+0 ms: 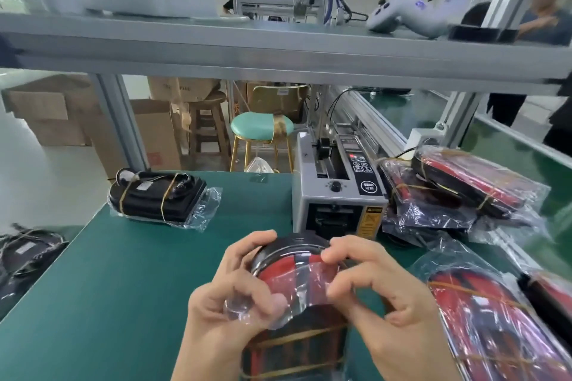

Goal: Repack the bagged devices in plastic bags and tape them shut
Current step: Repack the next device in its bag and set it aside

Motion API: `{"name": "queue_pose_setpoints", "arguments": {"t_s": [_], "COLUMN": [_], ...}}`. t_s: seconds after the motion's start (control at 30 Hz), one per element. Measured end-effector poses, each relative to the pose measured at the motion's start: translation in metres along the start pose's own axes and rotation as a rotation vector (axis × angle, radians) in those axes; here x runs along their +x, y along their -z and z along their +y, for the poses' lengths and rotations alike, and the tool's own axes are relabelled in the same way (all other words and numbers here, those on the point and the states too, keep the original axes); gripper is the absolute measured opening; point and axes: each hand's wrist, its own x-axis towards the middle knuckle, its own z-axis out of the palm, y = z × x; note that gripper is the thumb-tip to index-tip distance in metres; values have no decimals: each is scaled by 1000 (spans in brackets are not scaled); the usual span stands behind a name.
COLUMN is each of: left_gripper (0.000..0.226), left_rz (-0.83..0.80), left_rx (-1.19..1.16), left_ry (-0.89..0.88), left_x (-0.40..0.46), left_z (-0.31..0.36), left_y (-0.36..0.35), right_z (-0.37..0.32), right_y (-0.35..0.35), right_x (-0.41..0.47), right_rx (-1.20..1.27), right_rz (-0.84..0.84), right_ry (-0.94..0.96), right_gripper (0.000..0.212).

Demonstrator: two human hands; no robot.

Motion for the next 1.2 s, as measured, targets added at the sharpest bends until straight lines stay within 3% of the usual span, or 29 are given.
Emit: {"name": "queue_pose_setpoints", "arguments": {"t_s": [0.1, 0.17, 0.23, 0.3, 0.33, 0.4, 0.5, 0.57, 0.6, 0.67, 0.73, 0.87, 1.2], "left_gripper": [4, 10, 19, 28, 32, 47, 61, 60, 60, 60, 59, 54, 58], "left_rz": [-161, -83, 30, 27, 36, 13, -118, -203, -216, -212, -210, -163, -93], "left_rx": [-25, -66, 17, 83, 106, 135, 133, 129, 115, 95, 105, 138, 146], "left_ry": [69, 222, 332, 276, 261, 294, 374, 343, 312, 247, 197, 136, 144], "left_x": [6, 12, 14, 13, 13, 8, 10, 9, 8, 4, 2, 2, -4], "left_z": [4, 3, 9, 17, 20, 26, 30, 34, 35, 33, 33, 32, 25], "left_y": [10, 11, 6, -4, -9, -8, -4, -2, -2, -3, -5, -9, -16], "right_z": [-4, -7, -9, -10, -10, -11, -18, -21, -21, -21, -15, -8, 1], "right_y": [-1, -3, -10, -13, -12, -10, -3, 3, 6, 7, 3, 1, 3], "right_x": [-4, -9, -18, -25, -31, -32, -24, -19, -16, -13, -13, -15, -14], "right_rx": [-126, -264, -145, 232, 337, 310, 112, -121, -99, 143, 168, 182, 247], "right_rz": [14, -9, 66, 205, 212, 98, -36, -64, -88, -163, -268, -240, -263], "right_ry": [138, 139, -58, -351, -451, -532, -379, -262, -292, -479, -480, -387, -450], "right_gripper": [35, 34, 14, 9, 7, 18, 23, 10, 9, 48, 68, 63, 63]}}
